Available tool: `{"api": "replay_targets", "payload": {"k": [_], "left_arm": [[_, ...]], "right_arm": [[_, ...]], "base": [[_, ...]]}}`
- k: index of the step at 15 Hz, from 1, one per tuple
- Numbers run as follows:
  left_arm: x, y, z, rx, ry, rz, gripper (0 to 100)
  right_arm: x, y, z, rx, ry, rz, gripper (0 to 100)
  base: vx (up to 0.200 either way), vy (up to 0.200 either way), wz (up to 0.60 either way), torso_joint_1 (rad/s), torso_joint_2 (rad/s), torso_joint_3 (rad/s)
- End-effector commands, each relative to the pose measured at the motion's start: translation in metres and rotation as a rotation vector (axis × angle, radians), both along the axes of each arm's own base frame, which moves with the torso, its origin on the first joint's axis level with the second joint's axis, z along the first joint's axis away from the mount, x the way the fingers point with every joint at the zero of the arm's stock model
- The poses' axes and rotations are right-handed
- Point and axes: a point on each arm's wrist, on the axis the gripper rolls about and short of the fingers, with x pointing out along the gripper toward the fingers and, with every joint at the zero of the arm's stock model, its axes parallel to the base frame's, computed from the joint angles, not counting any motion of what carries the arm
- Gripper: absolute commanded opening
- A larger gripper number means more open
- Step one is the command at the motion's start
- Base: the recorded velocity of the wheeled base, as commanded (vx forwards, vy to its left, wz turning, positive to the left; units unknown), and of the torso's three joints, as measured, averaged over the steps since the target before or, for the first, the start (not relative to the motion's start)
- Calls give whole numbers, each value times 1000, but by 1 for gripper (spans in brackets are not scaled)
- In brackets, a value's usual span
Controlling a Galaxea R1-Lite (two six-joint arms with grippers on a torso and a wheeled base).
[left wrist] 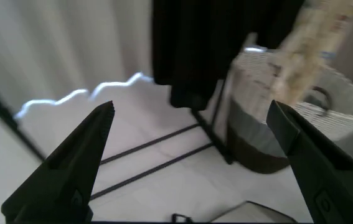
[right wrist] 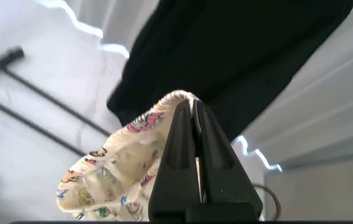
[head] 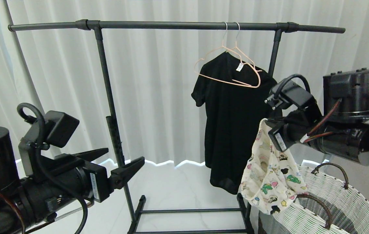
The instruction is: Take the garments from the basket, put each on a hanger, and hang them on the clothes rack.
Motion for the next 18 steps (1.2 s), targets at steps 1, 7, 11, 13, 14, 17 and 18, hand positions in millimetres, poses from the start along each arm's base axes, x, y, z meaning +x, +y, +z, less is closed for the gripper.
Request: {"api": "replay_targets", "payload": {"k": [1, 7, 11, 13, 14, 17, 18], "left_arm": [[2, -23, 2, -13, 22, -107, 100], [20, -70, 5, -157, 152, -162, 100], [38, -83, -16, -104, 217, -134, 100], [44, -83, -22, -84, 224, -89, 100], [47, -83, -25, -75, 227, -65, 100], [50, -81, -30, -63, 239, -45, 100], [50, -82, -33, -55, 248, -45, 100]], "right_arm": [[16, 16, 6, 36, -11, 15, 0], [26, 57, 22, 138, -36, 79, 0], [20, 68, 29, 167, -45, 125, 0], [15, 73, 32, 186, -43, 164, 0], [13, 76, 33, 191, -41, 187, 0], [3, 86, 35, 199, -42, 226, 0], [-2, 91, 36, 205, -40, 245, 0]], "base": [[0, 0, 0, 0, 0, 0], [0, 0, 0, 0, 0, 0], [0, 0, 0, 0, 0, 0], [0, 0, 0, 0, 0, 0], [0, 0, 0, 0, 0, 0], [0, 0, 0, 0, 0, 0], [0, 0, 0, 0, 0, 0]]}}
